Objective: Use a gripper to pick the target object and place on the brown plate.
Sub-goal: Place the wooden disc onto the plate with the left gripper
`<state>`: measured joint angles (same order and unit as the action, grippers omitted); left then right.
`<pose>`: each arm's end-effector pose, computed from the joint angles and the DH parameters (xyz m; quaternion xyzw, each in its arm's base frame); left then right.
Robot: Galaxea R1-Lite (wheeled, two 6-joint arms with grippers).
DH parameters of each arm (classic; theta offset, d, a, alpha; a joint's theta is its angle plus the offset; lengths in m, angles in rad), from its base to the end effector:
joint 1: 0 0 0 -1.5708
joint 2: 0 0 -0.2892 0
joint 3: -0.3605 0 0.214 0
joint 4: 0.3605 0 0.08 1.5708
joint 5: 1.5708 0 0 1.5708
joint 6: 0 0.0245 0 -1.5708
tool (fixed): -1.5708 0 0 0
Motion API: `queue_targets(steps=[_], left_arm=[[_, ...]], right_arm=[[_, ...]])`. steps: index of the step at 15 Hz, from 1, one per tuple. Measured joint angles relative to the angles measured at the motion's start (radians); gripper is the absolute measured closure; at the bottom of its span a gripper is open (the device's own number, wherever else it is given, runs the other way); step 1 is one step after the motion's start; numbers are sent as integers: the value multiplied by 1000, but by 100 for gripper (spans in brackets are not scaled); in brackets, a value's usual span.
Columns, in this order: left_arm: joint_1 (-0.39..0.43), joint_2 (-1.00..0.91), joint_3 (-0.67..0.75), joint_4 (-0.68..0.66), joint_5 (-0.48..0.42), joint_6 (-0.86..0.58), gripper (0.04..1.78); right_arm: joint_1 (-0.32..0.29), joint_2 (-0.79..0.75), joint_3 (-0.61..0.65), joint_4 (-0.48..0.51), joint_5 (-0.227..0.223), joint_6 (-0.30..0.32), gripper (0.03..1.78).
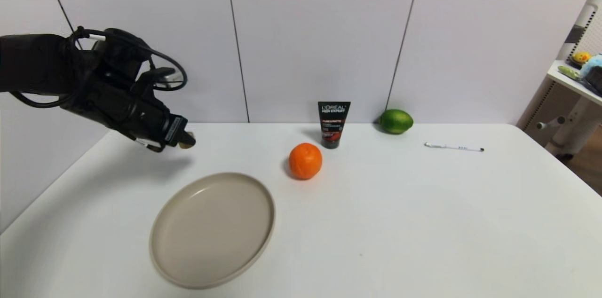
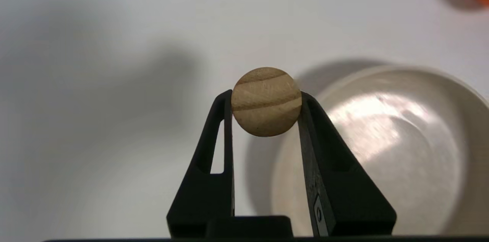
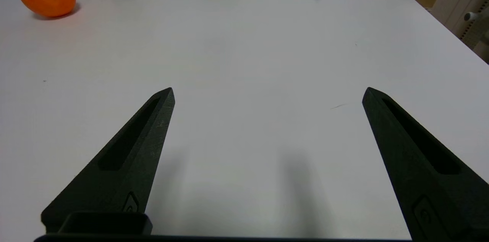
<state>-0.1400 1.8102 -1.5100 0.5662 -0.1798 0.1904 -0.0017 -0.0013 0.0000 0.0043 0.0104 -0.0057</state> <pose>0.3456 -0.0531 0.2145 0.0769 0.4041 -0.1838 0.8928 0.0154 0.0002 0.0751 -0.0028 0.0015 0.0044 1.0000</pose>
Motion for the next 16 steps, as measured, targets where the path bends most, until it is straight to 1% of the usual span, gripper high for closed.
queue_targets(steps=[4,8,12,16], left_arm=[[-126,-118,206,-3,0,0,131],[-220,-144,337,-45,1,0,131],[-267,-105,378,-69,1,0,131],[-290,-60,381,-73,1,0,131]], right_arm=[[0,0,0,0,0,0,11],[0,0,0,0,0,0,11],[0,0,0,0,0,0,11],[0,0,0,0,0,0,11]])
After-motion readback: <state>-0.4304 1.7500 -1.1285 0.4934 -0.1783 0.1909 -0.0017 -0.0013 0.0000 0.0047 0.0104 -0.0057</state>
